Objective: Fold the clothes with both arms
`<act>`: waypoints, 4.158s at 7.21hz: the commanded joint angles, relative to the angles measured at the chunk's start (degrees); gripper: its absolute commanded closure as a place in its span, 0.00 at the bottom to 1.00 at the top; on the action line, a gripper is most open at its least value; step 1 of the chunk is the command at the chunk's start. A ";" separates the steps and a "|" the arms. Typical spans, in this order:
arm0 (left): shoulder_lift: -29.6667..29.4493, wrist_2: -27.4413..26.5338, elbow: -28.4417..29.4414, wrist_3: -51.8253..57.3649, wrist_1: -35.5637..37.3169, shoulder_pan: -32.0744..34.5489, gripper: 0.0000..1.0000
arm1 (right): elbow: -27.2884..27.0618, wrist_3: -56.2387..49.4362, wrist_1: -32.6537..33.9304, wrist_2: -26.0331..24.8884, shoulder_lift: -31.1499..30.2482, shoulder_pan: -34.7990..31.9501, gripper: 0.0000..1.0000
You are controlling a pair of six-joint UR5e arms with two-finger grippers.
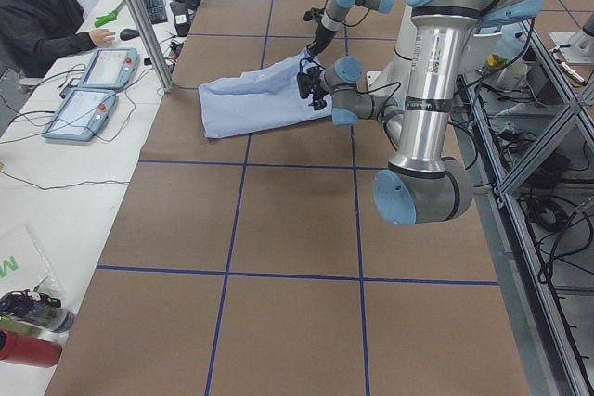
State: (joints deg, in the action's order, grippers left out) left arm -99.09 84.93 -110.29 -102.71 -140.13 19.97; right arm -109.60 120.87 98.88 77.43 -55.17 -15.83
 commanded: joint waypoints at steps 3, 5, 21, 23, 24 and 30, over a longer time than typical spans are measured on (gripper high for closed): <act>-0.31 -7.83 3.06 -6.18 0.12 -9.76 0.01 | -0.09 0.06 0.09 -0.44 -0.11 -0.25 1.00; -0.40 -8.28 3.94 -6.19 0.21 -10.92 0.01 | -0.09 0.06 0.00 -0.44 -0.20 -0.25 1.00; 2.06 -7.77 -15.07 -7.59 5.26 -13.12 1.00 | -17.43 0.06 9.60 -2.10 -6.43 5.00 1.00; 1.71 -3.91 -25.80 -7.59 16.24 -12.34 1.00 | -28.00 1.98 20.78 -2.11 -5.83 8.36 1.00; 1.10 -0.32 -26.11 -7.59 20.38 -8.24 1.00 | -28.13 1.91 21.61 -2.11 -5.65 7.58 1.00; -14.63 2.61 -4.52 7.59 24.55 9.27 1.00 | -8.21 -7.73 10.60 -2.02 2.09 -4.35 1.00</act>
State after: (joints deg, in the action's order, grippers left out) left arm -111.47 87.50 -118.51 -97.52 -115.60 26.89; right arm -122.14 116.43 114.64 75.24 -53.59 -17.19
